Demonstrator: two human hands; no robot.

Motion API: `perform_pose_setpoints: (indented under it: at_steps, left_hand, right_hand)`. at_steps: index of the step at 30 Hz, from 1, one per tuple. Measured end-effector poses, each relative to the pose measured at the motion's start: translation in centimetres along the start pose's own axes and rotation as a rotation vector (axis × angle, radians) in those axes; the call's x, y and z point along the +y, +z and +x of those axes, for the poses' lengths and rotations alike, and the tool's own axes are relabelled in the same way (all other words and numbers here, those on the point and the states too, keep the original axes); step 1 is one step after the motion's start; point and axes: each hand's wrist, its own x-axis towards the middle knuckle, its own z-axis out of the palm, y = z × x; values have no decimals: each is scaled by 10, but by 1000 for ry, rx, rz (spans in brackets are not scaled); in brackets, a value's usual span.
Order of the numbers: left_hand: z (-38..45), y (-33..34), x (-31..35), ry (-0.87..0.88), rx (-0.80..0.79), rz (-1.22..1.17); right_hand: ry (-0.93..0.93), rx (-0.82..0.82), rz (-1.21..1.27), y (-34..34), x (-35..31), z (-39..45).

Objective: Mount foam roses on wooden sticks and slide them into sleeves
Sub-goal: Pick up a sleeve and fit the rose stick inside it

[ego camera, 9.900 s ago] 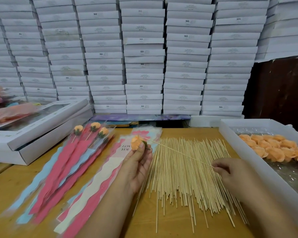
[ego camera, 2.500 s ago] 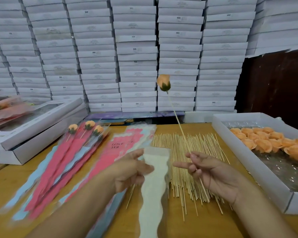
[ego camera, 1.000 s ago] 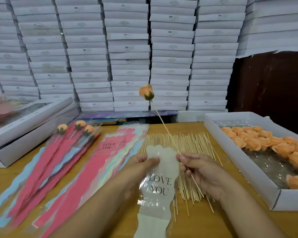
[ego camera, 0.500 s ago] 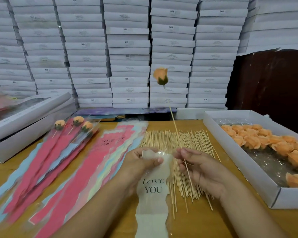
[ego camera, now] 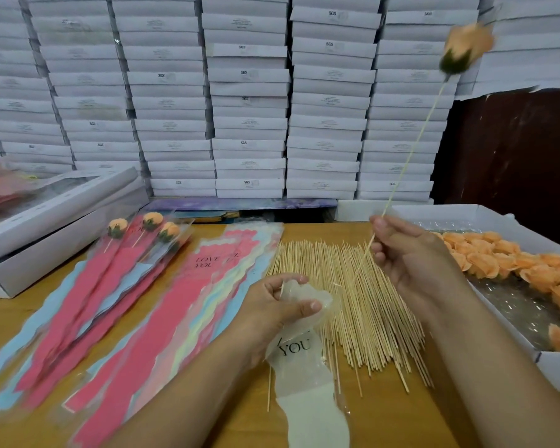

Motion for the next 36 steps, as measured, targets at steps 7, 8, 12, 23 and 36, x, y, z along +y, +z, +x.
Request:
perform_pose_setpoints:
  at_steps: [7,8,12,23,36]
  left_hand:
    - [1,0,-1,-5,-18,-2]
    - [1,0,-1,-4,-10,7]
    - [2,0,-3,17,-18,32]
    - [2,0,-3,-5,-14,35]
    - [-7,-1,6,-17,-90,39]
  right_hand:
    - [-43,-53,-108,25,8,9]
    - [-31,-53,-131,25,13,9]
    - [21,-48,-129,22,29,9]
    - [0,-64,-144,18,28,11]
    - [19,-35,-141,23,34,14]
